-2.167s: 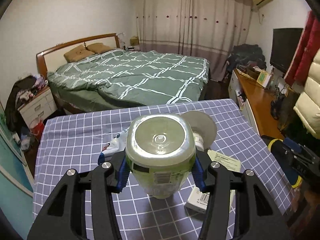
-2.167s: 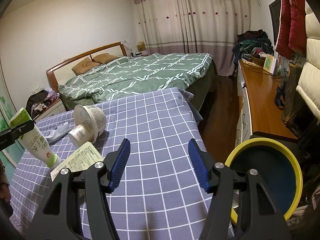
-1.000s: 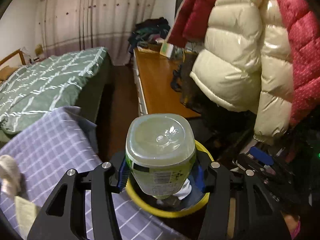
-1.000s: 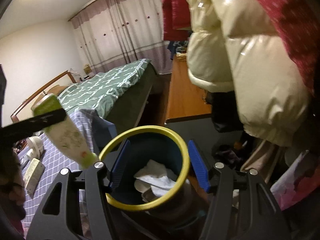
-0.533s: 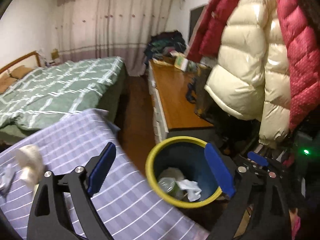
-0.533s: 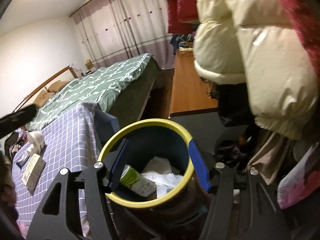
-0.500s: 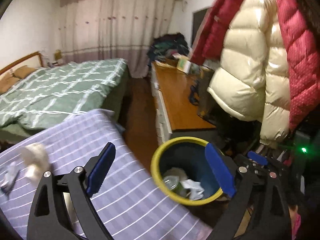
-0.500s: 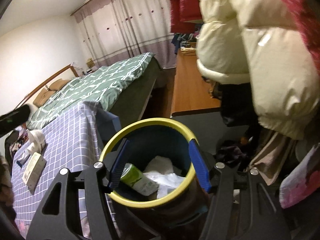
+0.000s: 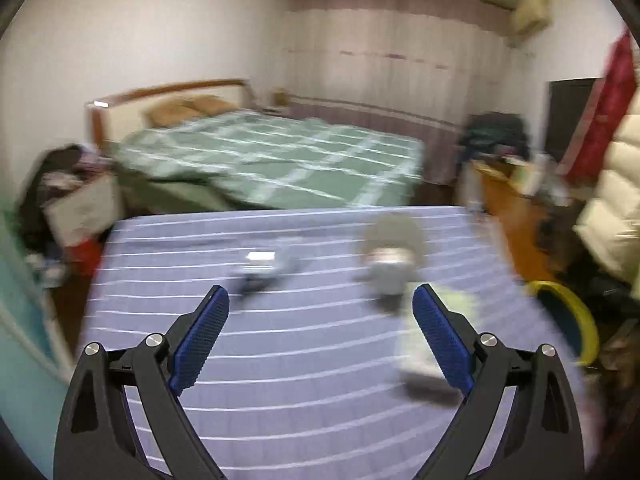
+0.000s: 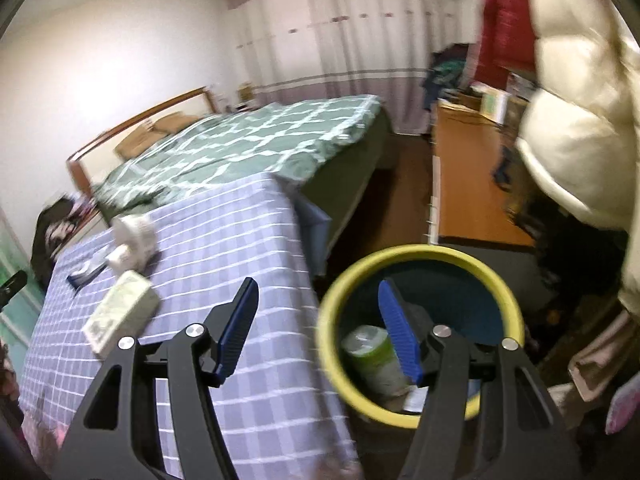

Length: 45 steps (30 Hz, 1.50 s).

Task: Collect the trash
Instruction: 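Grasp the crumpled white-blue tube with the right gripper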

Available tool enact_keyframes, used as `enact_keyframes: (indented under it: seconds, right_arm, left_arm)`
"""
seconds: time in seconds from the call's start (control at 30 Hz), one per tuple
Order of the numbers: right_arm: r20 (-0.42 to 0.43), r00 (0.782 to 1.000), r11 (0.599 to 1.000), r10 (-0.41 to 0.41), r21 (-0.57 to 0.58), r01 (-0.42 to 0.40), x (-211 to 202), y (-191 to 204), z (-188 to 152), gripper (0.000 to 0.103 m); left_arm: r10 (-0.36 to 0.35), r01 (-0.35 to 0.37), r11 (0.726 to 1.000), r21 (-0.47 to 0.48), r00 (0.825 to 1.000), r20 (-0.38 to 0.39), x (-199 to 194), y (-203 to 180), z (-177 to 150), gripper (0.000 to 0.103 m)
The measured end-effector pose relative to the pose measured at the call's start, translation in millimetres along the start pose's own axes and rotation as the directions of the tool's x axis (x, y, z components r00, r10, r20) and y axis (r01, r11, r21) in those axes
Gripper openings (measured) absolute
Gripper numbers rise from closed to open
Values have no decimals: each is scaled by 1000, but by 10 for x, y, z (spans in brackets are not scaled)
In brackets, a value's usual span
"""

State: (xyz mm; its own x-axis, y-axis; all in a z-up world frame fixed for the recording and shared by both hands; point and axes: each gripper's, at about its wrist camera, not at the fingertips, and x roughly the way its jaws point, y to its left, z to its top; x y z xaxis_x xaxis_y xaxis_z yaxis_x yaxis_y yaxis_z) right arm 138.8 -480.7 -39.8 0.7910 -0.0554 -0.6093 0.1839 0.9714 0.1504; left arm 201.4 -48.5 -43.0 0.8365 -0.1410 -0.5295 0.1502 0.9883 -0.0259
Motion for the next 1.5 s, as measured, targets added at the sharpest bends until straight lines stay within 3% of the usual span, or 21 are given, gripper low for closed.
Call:
enact_keyframes:
  seconds: [0.1,0.2,0.43,0.53,0.73,0.8,0.97,1.23,1.37,1.5]
  right_arm:
    - [-29,996,995,83,-57,-85,120,431,86,60]
    - [-57,988,982,142,-119,-148,223,882,156,60]
    - [-131,955,927,265,-237,-290,538,2116,352,60]
    - [-192,933,907,306,-239,-346,782,2627,423,60]
    - [-346,895,916,281,-181,-358,1500,3427,459,60]
    - [-404,877,931,261,-135,-340,1764,3584,454,60]
    - [-480,860,965,175,-91,-247,2188,3761,374,60]
    - [-536,826,973,176,-32,-229,2446,3966,256,61]
    - [-516,846,972,132,-99,-212,2457,4109,217,60]
    - [-511,850,956,124,-168,-240,2368,4212,118,35]
  left_arm:
    - [139,-138,990,-27,990,17,9,420,-118,92]
    - [231,-227,969,-102,973,27,-40,842,-233,92]
    - [284,-265,942,-205,956,72,-210,1331,-304,93]
    - [269,-247,944,-221,960,76,-232,1391,-317,93]
    - [241,-218,948,-233,967,79,-286,1303,-338,93]
    - [242,-217,948,-234,967,80,-285,1302,-344,93]
    - [232,-206,947,-248,970,78,-291,1287,-333,93]
    - [204,-177,947,-269,976,74,-303,1263,-349,93]
    - [198,-172,945,-278,978,66,-276,1278,-347,93]
    - [196,-172,946,-276,979,61,-266,1263,-356,93]
